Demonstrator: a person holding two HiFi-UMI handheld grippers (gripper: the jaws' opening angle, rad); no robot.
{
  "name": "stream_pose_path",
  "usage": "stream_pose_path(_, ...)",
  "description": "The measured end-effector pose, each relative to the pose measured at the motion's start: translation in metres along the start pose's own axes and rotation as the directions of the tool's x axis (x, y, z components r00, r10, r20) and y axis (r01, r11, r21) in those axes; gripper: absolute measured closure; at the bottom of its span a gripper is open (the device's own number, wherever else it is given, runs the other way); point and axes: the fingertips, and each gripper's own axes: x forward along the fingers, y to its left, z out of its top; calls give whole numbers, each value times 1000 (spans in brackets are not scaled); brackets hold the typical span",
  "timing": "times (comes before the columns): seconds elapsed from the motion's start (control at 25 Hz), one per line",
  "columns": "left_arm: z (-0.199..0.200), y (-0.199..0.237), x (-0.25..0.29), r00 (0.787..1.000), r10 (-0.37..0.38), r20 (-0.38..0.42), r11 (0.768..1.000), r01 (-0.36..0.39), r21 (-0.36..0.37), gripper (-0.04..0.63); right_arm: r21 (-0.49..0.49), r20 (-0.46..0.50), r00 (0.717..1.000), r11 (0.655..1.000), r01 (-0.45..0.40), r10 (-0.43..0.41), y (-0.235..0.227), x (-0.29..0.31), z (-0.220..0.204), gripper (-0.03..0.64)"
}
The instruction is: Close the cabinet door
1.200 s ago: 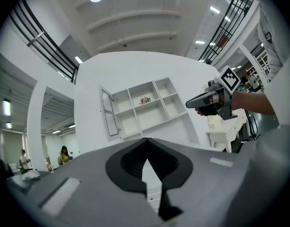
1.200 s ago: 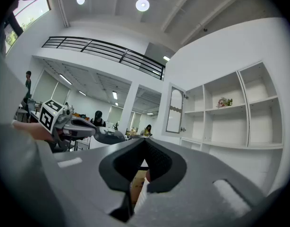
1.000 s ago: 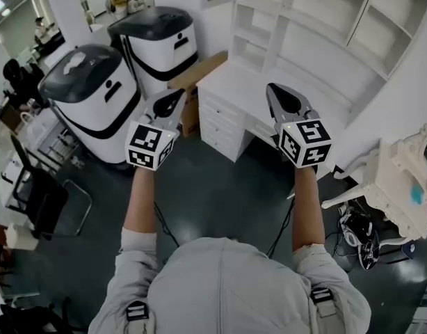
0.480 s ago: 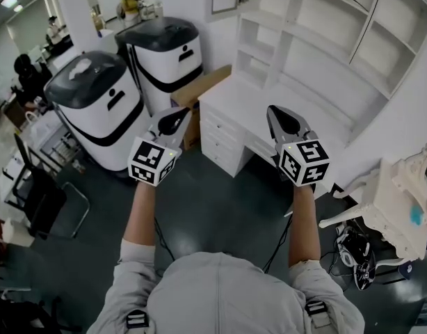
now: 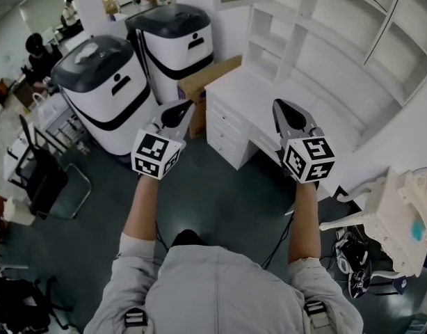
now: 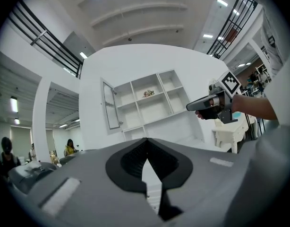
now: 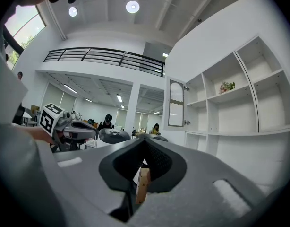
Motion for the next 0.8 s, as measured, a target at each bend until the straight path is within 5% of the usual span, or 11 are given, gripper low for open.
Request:
stream_pose_path(0.44,-30,57,58,1000,27,-1,999,-27,-17,577,17,5,1000,1000,-12,12,-28,80,-13,614)
stream_pose_path(0.8,-61,204,165,997,63,51,997,-65,37,577,-19,39,999,999,-31,31,-71,250,2,612)
